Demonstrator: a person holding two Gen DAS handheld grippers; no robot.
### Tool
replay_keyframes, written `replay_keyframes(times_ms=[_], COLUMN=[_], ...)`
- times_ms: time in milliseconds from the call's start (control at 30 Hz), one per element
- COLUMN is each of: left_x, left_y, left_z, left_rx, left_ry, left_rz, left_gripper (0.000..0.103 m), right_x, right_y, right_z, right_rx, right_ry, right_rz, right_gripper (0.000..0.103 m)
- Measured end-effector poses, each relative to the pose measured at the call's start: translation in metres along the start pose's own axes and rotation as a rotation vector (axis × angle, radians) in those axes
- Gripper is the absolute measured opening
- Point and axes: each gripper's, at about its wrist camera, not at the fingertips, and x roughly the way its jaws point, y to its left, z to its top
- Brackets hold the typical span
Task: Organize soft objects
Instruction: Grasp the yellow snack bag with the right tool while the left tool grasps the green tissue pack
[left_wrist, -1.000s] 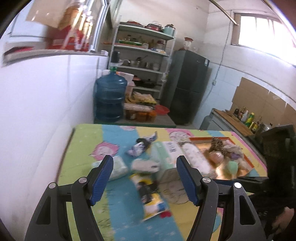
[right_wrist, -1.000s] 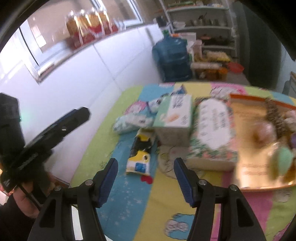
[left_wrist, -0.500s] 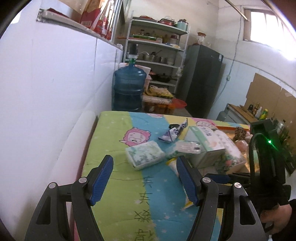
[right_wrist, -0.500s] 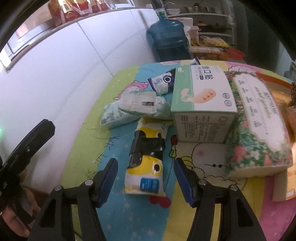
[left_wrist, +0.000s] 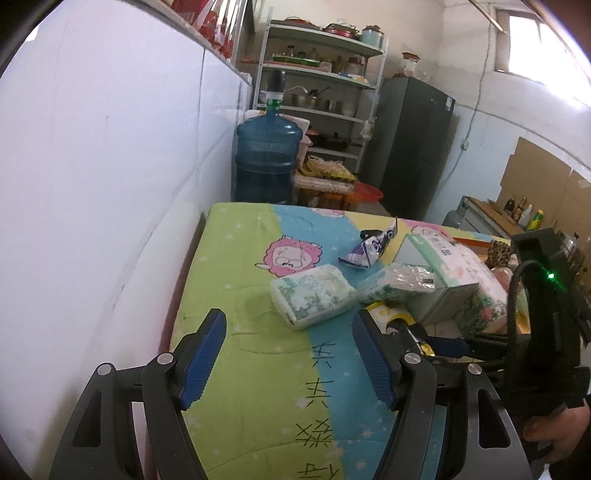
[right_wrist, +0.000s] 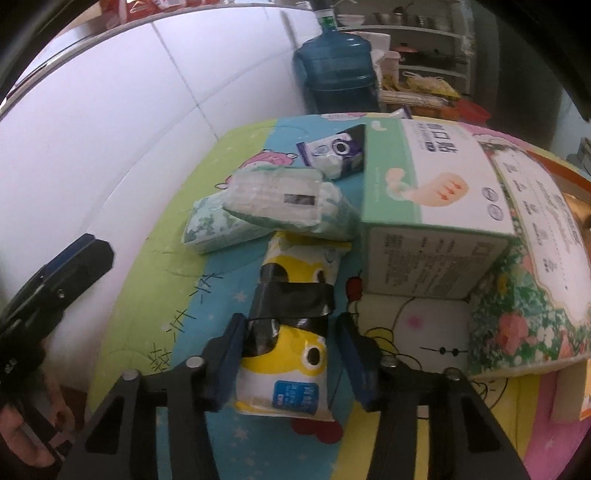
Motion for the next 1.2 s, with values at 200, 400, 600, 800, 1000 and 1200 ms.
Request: replay_keyframes(times_ms=[200,400,600,800,1000,1200], left_x=[0.006,0.020,0.028,0.046,0.067,0.086], left_y=[-0.002,-0.013,-0.042,-0.080,-0.111,-0.118], left_z=[-0.001,0.005,0.006,0.003,-0.005,-0.013], left_rx=[0.017,0.045,0.066,0.101,0.144,0.158], left_ry=[0.001,0.011,0.038,0.075,0.114,0.156], left_rz=[-0.014,-0.066,-0.146,-0.176,-0.140,-0.068], left_gripper=[0.072,0.072,0.072,0.072,0.072,0.072], right_x=[-0.003,-0.021,-0.048,-0.079,-0.099,-0.108], right_y=[0.000,0.003,0.004,-0.017,-0.037,-0.048], right_z=[-0.005,-0.029,-0.058,-0.075,-0.086,-0.093], right_rx=[-0.006,-0.046,-0.073,-0.027,0.034,0.053], right_ry=[0.023,0.064,0.078,0.039,0.017,0.008], right_rz=[0.022,0.041,0.029,-0.021,-0.019,-0.016], right_gripper=[0.043,0.043,0.043,0.043,0.043,0.043])
